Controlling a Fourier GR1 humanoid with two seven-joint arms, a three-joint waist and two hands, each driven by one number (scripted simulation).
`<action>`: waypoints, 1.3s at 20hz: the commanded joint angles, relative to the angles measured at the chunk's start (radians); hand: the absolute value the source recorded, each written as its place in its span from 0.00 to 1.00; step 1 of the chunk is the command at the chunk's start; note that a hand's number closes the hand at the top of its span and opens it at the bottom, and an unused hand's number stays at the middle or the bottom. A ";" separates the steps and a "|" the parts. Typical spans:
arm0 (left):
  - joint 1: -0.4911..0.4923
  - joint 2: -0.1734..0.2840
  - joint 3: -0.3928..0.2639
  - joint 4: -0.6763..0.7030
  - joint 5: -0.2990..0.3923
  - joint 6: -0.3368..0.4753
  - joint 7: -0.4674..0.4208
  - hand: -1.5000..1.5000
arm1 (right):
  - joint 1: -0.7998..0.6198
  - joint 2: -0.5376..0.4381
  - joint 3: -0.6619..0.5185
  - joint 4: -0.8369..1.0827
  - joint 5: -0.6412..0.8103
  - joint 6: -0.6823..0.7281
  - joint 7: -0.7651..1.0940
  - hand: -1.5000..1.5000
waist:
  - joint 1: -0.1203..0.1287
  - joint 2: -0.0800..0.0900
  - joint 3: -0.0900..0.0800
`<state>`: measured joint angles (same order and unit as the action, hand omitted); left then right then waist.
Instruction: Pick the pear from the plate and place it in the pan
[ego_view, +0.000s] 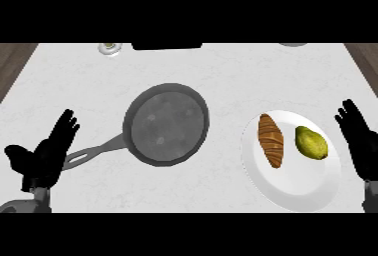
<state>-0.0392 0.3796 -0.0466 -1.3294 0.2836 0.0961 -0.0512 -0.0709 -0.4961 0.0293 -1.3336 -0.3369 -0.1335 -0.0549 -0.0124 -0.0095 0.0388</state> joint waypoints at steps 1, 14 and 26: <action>-0.027 0.019 -0.030 -0.032 -0.068 0.031 0.024 0.50 | -0.045 0.028 -0.078 0.067 -0.119 0.050 0.047 0.00 | 0.015 0.010 -0.037; 0.014 0.019 -0.163 -0.121 -0.232 0.105 0.105 0.50 | -0.067 -0.189 -0.202 0.438 -0.381 0.161 0.700 0.00 | 0.025 0.012 -0.037; 0.022 0.034 -0.153 -0.201 -0.249 0.094 0.153 0.50 | -0.297 -0.295 -0.133 0.743 -0.322 0.812 0.611 0.00 | 0.054 0.021 -0.034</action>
<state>0.0037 0.4210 -0.2001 -1.5266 0.0490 0.1844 0.0905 -0.2758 -0.7930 -0.1229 -0.6955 -0.6733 0.5318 0.5545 0.0393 0.0069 0.0025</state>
